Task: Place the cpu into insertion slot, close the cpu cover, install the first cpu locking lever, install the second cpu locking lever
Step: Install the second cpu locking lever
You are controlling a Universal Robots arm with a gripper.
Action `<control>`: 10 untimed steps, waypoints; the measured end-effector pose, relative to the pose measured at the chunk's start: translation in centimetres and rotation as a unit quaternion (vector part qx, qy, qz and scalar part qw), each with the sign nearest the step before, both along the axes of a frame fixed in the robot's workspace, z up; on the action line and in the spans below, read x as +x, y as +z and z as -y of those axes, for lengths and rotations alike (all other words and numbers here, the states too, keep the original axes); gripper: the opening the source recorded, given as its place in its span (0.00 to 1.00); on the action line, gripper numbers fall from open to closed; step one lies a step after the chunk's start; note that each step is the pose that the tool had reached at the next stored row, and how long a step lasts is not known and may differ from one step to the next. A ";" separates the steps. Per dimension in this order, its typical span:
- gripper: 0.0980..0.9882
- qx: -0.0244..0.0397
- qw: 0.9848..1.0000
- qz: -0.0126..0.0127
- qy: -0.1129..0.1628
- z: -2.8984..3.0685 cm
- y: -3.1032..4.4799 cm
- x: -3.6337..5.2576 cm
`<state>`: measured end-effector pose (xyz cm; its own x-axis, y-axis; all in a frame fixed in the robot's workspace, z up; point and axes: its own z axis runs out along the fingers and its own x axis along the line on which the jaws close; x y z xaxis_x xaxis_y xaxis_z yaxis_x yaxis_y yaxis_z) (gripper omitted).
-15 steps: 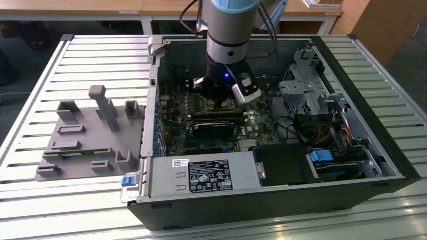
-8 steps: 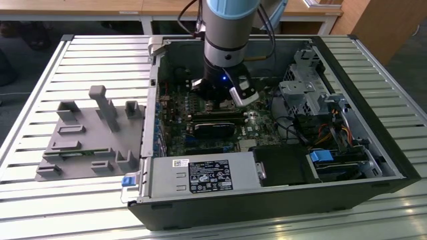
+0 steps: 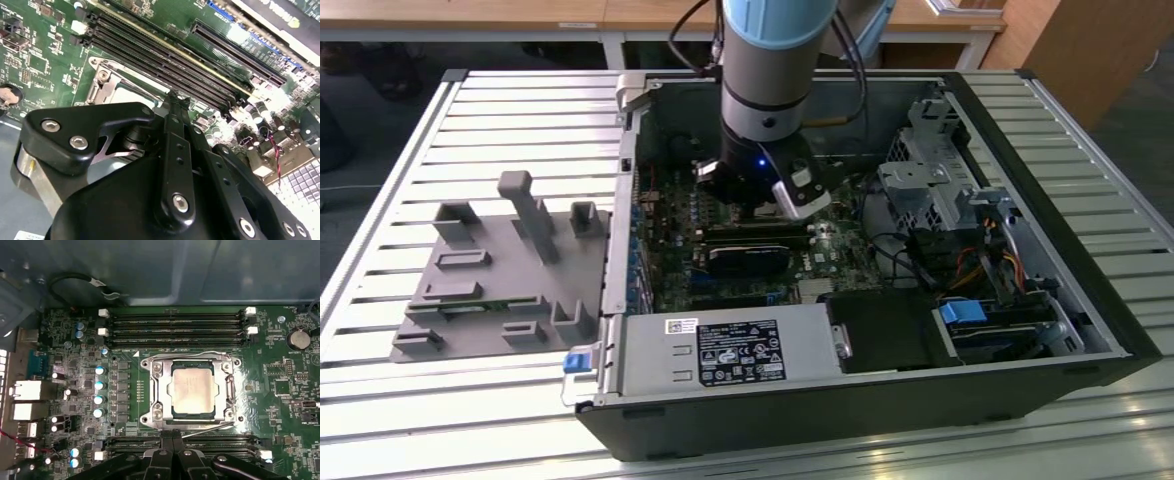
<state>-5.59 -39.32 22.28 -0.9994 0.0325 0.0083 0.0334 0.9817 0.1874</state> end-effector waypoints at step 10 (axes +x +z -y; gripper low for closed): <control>0.01 0.001 1.000 0.000 -0.005 0.05 -0.80 -0.33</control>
